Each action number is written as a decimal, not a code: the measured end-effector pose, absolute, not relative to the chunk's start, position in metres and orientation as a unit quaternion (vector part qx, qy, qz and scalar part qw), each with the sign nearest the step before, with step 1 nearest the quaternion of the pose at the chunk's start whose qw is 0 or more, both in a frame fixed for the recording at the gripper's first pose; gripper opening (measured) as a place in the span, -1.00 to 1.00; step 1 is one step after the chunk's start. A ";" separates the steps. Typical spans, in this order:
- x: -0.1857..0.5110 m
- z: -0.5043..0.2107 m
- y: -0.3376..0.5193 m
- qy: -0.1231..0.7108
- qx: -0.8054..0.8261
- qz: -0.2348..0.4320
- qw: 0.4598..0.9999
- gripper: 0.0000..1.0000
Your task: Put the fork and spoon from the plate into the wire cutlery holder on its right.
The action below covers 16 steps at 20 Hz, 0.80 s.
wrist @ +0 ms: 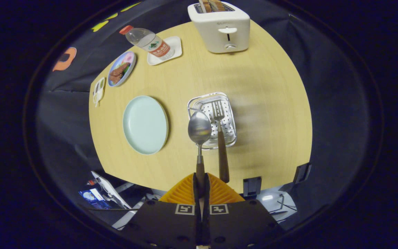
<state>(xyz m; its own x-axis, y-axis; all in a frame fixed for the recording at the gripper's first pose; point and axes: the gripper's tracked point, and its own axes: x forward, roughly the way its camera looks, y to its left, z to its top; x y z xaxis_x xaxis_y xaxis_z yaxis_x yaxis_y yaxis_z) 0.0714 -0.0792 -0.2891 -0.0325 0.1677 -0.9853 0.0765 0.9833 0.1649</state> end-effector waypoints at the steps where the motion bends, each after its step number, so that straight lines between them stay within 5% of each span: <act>1: 0.074 -0.289 -0.083 0.723 0.075 0.023 0.686 -0.98; 9: 0.082 -0.289 -0.079 0.758 0.022 0.014 0.652 -0.92; 16: 0.104 -0.288 -0.073 0.720 -0.006 -0.002 0.694 -0.81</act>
